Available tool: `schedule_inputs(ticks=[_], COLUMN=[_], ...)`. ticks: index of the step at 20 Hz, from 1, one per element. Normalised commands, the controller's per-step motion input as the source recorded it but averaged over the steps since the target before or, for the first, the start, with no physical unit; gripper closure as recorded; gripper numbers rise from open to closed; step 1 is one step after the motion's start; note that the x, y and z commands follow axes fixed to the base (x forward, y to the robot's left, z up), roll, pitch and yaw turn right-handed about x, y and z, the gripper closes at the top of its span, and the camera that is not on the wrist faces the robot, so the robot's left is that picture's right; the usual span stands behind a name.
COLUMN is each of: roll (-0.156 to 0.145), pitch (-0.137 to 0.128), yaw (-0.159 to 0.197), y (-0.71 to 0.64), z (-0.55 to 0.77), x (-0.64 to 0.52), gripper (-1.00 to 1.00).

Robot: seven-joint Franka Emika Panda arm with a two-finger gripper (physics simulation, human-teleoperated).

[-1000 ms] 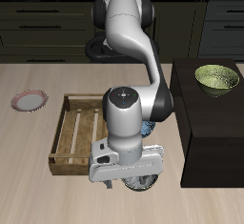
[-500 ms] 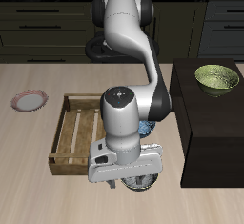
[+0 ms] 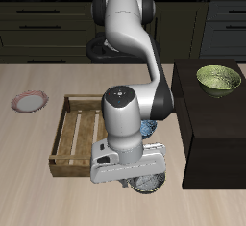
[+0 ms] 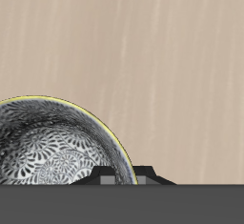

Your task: Place the black bowl in the wooden tray

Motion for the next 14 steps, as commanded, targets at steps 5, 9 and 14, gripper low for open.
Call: schedule_inputs(ticks=[5, 9, 14], roll=[0.011, 0.012, -0.003], pitch=[-0.019, -0.038, -0.031], yaw=[-0.008, -0.008, -0.018], y=[0.09, 0.11, 0.03], z=[0.06, 0.19, 0.23], x=[-0.04, -0.1, -0.1], gripper=[1.0, 1.0, 1.0])
